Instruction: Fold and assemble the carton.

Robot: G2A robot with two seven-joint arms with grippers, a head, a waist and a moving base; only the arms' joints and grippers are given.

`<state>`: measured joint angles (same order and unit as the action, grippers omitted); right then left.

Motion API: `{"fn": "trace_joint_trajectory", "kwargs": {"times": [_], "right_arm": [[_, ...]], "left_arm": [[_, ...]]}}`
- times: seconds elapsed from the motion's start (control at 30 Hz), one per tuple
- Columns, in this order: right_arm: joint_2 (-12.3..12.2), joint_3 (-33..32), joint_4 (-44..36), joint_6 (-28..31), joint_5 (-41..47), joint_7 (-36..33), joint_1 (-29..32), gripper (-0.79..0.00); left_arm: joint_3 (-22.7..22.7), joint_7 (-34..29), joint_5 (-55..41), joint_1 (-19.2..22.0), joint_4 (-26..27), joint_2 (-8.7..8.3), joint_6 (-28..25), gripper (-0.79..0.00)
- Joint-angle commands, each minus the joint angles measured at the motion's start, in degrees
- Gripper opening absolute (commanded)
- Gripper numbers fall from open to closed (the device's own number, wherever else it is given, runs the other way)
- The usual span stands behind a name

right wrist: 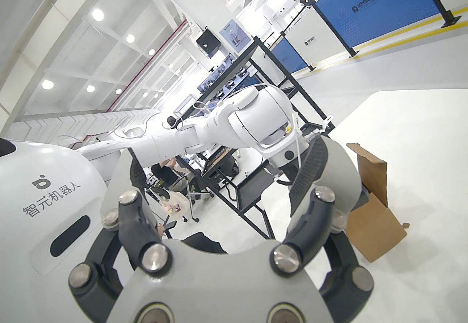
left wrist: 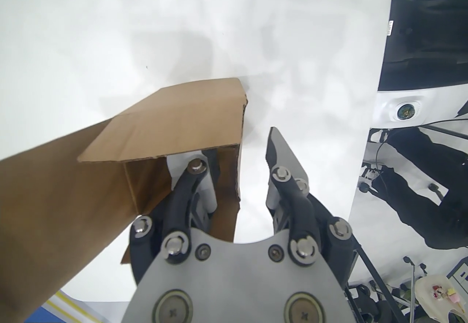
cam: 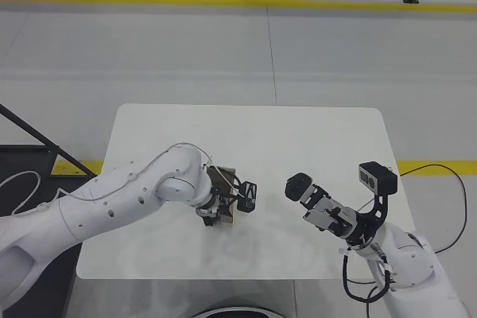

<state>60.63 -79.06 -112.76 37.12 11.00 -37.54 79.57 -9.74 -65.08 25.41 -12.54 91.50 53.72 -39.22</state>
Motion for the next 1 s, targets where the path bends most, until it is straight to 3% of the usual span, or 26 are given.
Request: {"fn": "trace_joint_trajectory", "kwargs": {"times": [0.0, 0.23, 0.5, 0.6, 0.7, 0.8, 0.97], "right_arm": [[0.0, 0.0, 0.0, 0.0, 0.0, 0.0, 0.0, 0.0], [0.0, 0.0, 0.0, 0.0, 0.0, 0.0, 0.0, 0.0], [0.0, 0.0, 0.0, 0.0, 0.0, 0.0, 0.0, 0.0], [-0.01, -0.31, -1.3, -0.69, -1.57, 0.6, 0.2, 0.0], [-0.29, -1.75, -3.47, -0.29, -6.92, -1.19, 0.2, 0.0], [-0.65, -3.15, -5.74, 0.83, -13.4, -3.67, 0.61, 0.0], [-1.08, -4.52, -9.01, 1.15, -23.17, -5.61, 2.45, 0.0]], "left_arm": [[0.0, -0.7, -2.26, 0.94, 0.61, -0.42, 0.71, 0.0], [-2.87, -2.76, -9.33, 2.75, 5.08, -3.43, 2.94, 0.0], [-12.33, 0.7, -11.68, -1.44, 13.95, -10.26, 10.62, 0.0], [-17.42, 4.74, -12.63, -5.47, 15.65, -13.66, 14.01, 0.0], [-23.1, 9.8, -14.52, -11.0, 16.65, -17.41, 12.32, 0.0], [-28.86, 13.6, -14.54, -17.49, 17.1, -21.34, 9.74, 0.0], [-36.95, 21.48, -10.87, -30.26, 20.04, -27.08, 10.36, 0.0]]}}
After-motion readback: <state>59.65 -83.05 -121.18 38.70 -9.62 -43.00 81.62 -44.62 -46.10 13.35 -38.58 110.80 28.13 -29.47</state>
